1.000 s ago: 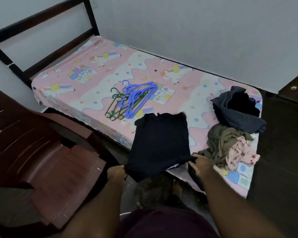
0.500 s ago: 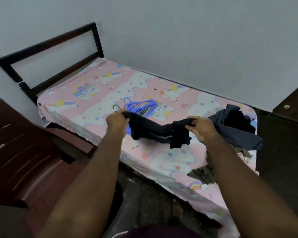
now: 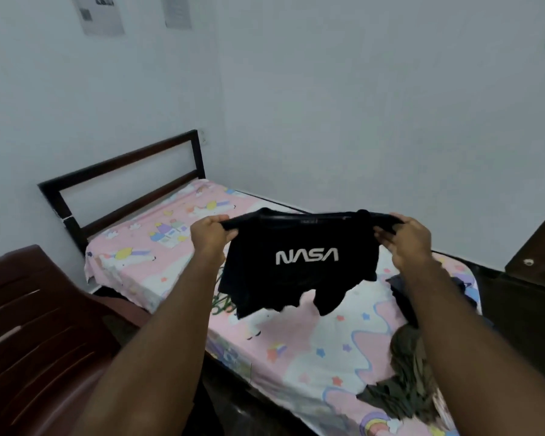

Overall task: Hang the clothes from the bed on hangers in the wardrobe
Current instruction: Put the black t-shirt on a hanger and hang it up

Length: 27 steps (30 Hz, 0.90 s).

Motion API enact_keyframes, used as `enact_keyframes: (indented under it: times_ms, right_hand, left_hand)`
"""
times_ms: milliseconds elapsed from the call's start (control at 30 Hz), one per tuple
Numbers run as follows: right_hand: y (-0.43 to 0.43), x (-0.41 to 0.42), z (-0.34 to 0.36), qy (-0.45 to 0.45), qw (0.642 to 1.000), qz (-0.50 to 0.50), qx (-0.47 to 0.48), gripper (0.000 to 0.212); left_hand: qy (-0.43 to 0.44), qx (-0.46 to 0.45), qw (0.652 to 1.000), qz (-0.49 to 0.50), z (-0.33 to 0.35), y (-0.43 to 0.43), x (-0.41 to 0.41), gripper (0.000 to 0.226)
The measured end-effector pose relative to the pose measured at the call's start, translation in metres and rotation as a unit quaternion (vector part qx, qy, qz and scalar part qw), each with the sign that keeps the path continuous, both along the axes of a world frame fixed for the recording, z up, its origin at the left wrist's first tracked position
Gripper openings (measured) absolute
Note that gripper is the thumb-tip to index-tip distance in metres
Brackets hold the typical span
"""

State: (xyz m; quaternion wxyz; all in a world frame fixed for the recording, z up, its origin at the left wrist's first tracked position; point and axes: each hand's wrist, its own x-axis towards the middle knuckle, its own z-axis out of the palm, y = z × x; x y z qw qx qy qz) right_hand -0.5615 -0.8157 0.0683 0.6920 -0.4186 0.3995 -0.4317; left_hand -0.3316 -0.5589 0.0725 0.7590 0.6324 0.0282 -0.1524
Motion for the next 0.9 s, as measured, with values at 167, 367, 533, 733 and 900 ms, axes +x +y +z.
enact_keyframes:
  times_ms: [167, 367, 533, 733, 900]
  right_hand:
    - [-0.006, -0.012, -0.005, 0.065, 0.997, 0.028, -0.002, 0.042]
    - [-0.016, -0.020, 0.012, 0.057, 0.998, 0.019, -0.032, 0.044]
    - [-0.028, -0.022, 0.021, 0.068, 0.996, 0.019, -0.062, 0.041]
    - [-0.066, -0.008, -0.003, 0.125, 0.988, 0.062, -0.059, 0.035]
    - [-0.130, 0.023, -0.042, 0.217, 0.961, 0.172, -0.026, 0.031]
  left_hand:
    - [-0.020, 0.028, 0.998, -0.046, 0.008, 0.004, 0.008, 0.026]
    - [-0.046, -0.010, 0.997, -0.068, 0.013, -0.003, 0.011, 0.028]
    - [-0.056, -0.006, 0.993, -0.100, 0.011, -0.019, 0.018, 0.032]
    - [-0.050, 0.081, 0.986, -0.135, -0.011, -0.056, 0.052, 0.030]
    - [-0.037, 0.180, 0.965, -0.188, -0.042, -0.116, 0.090, 0.028]
